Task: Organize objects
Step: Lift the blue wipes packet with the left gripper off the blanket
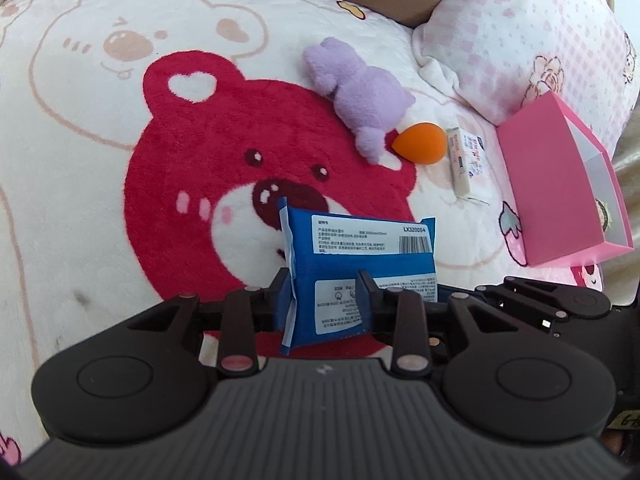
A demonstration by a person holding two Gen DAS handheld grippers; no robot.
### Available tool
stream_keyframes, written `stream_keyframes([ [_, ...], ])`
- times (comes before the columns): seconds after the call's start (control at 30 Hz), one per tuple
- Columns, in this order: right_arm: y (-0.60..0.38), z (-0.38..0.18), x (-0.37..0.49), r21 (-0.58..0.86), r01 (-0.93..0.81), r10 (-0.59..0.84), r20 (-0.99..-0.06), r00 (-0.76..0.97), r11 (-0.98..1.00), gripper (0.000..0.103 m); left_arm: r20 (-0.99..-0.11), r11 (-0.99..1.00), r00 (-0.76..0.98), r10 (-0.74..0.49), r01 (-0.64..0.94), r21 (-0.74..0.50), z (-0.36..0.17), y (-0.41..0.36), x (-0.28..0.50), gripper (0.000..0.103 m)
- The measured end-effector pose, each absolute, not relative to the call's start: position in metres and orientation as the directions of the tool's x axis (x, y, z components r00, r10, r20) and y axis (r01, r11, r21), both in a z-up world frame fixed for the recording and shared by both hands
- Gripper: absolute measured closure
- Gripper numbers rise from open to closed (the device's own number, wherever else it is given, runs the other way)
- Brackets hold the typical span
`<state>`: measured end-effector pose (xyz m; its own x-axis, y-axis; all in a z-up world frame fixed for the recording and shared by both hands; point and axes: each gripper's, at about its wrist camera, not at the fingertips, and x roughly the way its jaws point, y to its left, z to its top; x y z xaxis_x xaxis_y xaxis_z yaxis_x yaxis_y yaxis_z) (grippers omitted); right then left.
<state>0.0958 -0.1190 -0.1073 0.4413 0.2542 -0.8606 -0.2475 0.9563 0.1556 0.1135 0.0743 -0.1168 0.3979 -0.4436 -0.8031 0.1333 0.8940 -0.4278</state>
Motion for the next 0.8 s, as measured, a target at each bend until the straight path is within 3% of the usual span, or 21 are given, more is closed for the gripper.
stream_keyframes([
  [0.37,-0.126,-0.087,0.071,0.105,-0.259,0.222,-0.85,0.478,0.96,0.049,-0.813,0.896,0.376,-0.444,0.18,-0.406,-0.098,0.055,0.095,0.071],
  [0.8,-0.143,-0.057,0.046,0.146,-0.267,0.264,-0.835,0.483,0.953,0.034,-0.795,0.871,0.355,-0.492,0.199,-0.45,-0.064,0.046,0.072,0.07],
])
